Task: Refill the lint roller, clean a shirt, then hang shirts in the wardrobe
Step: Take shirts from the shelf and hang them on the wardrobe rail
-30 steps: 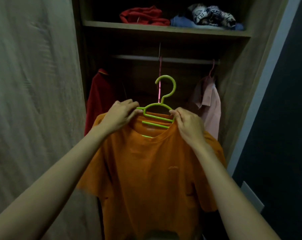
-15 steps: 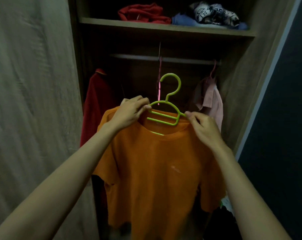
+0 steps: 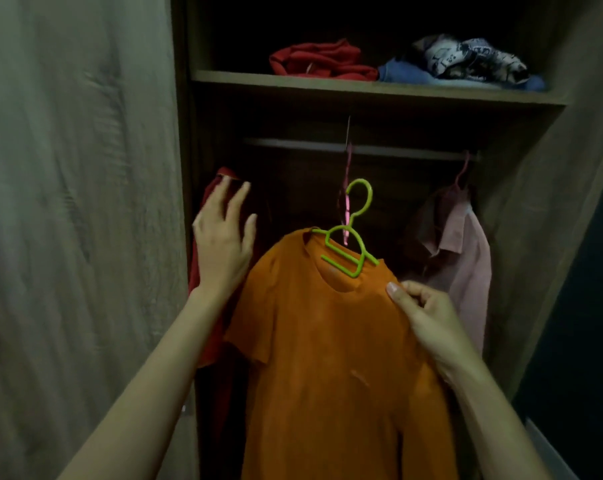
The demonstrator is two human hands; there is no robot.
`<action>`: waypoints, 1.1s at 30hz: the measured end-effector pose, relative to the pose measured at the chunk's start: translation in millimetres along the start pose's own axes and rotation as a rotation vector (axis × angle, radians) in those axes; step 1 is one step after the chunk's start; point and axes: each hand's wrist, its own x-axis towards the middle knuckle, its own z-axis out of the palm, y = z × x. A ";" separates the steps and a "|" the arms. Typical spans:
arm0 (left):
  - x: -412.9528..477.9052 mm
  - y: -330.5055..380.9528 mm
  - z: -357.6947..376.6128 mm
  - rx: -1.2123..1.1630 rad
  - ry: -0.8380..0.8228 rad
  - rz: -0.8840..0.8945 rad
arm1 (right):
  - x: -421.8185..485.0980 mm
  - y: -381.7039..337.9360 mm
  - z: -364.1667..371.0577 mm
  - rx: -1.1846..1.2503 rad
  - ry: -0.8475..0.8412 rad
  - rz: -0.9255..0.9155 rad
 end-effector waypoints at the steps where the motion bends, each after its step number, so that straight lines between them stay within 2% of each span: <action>1: 2.5 -10.0 -2.4 0.036 0.043 -0.017 | 3.7 0.1 11.6 0.017 0.027 -0.011; 4: 17.1 -40.5 -4.9 0.106 0.054 -0.051 | 22.7 2.9 46.8 0.071 0.075 -0.030; 7: 31.6 -64.9 -1.4 0.160 0.063 -0.010 | 47.2 2.6 80.0 0.121 0.108 -0.019; 15: 40.2 -93.8 9.6 0.180 0.219 0.076 | 139.9 -5.8 142.2 0.055 0.194 -0.035; 25: 39.6 -98.3 9.9 0.090 0.292 0.064 | 234.5 -20.2 167.4 0.020 0.324 -0.026; 33: 39.6 -97.2 7.6 0.107 0.285 0.061 | 245.2 -1.5 182.2 -0.004 0.328 -0.007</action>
